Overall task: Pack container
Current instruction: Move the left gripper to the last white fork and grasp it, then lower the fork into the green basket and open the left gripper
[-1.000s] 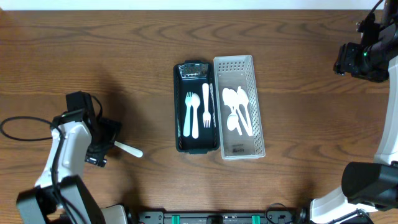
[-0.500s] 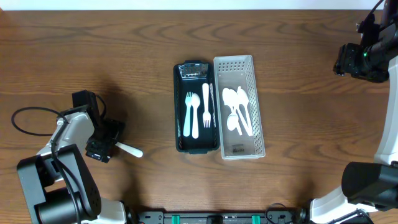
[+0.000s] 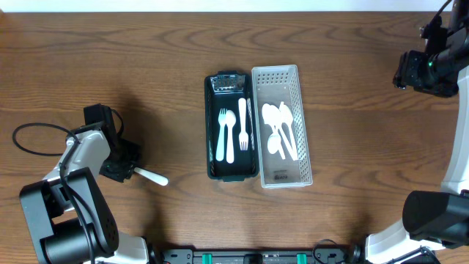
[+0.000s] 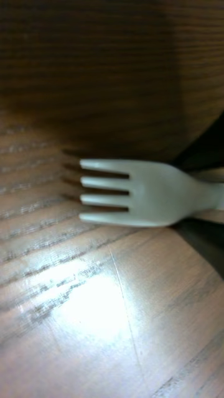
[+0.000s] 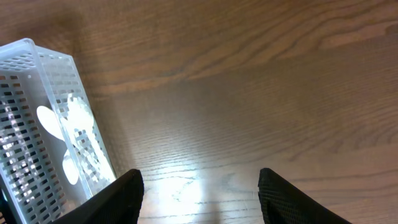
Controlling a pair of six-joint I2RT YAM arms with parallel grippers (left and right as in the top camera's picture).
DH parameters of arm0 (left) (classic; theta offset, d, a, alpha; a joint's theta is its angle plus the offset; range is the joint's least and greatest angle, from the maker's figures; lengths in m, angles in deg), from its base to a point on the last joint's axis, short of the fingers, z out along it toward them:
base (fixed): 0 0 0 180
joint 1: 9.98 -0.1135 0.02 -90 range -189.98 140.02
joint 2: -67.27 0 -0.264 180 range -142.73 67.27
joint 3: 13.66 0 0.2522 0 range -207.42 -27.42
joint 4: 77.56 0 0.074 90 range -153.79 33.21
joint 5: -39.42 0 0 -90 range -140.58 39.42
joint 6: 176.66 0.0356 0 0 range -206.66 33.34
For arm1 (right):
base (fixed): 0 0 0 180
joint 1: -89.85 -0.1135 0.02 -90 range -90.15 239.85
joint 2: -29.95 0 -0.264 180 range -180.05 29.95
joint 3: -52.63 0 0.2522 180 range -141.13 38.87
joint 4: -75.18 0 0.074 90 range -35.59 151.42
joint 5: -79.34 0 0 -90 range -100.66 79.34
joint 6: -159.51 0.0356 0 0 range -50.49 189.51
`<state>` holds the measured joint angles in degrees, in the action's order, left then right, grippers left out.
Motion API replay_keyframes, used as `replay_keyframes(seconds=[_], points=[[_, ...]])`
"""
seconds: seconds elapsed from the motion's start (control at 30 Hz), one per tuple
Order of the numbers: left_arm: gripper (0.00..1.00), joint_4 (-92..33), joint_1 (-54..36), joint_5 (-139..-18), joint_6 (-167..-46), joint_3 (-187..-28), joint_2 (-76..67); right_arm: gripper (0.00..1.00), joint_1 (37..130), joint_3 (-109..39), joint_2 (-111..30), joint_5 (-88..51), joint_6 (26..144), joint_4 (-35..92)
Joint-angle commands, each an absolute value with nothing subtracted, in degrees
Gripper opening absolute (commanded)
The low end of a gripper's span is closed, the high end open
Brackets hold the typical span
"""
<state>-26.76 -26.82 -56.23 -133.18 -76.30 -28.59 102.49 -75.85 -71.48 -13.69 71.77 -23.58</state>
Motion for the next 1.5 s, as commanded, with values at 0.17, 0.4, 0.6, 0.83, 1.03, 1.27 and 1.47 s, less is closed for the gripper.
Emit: replay_keyframes(seconds=[0.17,0.4,0.6,0.83,1.03,1.27,1.47], points=[[0.06,-27.7,-26.9,-58.4,-132.8,-75.0,-31.1,0.62,103.0,-76.5,-71.3,-13.9,70.7,-23.4],[0.06,-25.3,-24.7,-64.5,-130.1,-80.4,-24.2,0.62,103.0,-76.5,-71.3,-13.9,70.7,-23.0],[0.06,-22.3,-15.6,-63.5,-121.5,-90.9,-14.2,0.62,103.0,-76.5,-71.3,-13.9,70.7,-22.6],[0.06,-19.7,0.6,-60.6,-107.4,-103.3,-11.4,0.62,103.0,-76.5,-71.3,-13.9,70.7,-22.2],[0.06,-19.7,12.0,-55.8,-99.2,-104.3,-14.7,0.62,103.0,-76.5,-71.3,-13.9,70.7,-22.2],[0.06,-19.2,16.5,-55.2,-97.3,-106.0,-21.5,0.62,103.0,-76.5,-71.3,-13.9,70.7,-22.5],[0.06,-16.5,16.5,-51.3,-95.1,-110.8,-25.3,0.62,103.0,-76.5,-71.3,-13.9,70.7,-23.3]])
